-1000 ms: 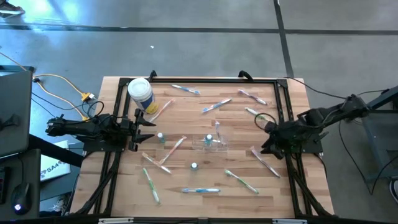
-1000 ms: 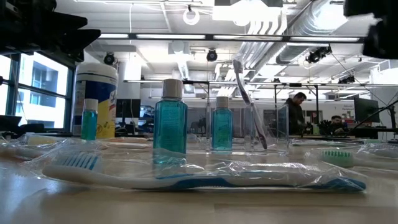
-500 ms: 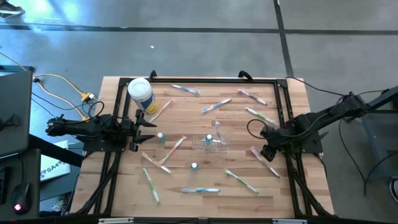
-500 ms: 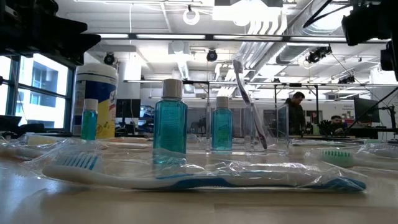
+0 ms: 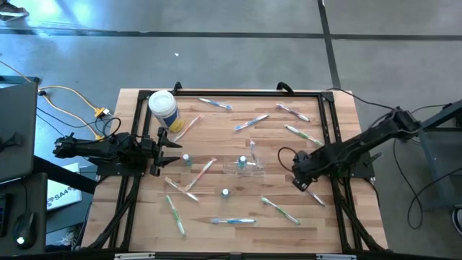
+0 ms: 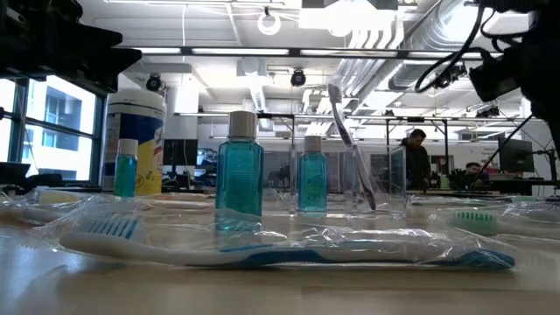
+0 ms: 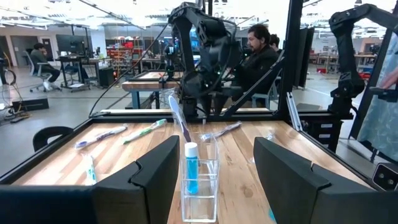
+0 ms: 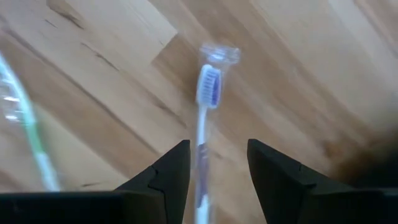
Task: Pick & Place toothbrushing station
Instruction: Put the bottom purple toothbrush into the transparent organizer
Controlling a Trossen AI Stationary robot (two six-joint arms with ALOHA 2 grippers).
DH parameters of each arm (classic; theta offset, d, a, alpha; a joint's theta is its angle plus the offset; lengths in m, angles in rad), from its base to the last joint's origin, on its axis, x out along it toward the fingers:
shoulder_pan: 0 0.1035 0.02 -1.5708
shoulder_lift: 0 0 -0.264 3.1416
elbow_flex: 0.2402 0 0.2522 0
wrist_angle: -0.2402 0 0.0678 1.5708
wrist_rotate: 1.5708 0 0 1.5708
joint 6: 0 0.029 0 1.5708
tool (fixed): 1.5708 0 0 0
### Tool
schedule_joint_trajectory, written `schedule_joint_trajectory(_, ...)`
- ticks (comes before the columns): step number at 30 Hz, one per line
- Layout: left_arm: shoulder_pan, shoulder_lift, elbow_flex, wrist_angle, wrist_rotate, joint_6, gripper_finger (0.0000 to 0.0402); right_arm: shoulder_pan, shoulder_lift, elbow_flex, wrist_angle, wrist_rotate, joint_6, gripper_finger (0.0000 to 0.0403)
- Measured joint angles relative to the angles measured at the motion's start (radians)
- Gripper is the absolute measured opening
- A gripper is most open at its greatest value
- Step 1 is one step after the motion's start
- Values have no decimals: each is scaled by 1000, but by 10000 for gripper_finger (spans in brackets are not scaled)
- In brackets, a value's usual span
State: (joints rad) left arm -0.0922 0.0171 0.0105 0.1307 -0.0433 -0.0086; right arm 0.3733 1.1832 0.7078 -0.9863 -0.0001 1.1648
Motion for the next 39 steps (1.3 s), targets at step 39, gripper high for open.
schedule_joint_trajectory(39, 0, 0, 0, 0, -3, -3, 207, 16, 290, -76, 204, -28, -34, 152)
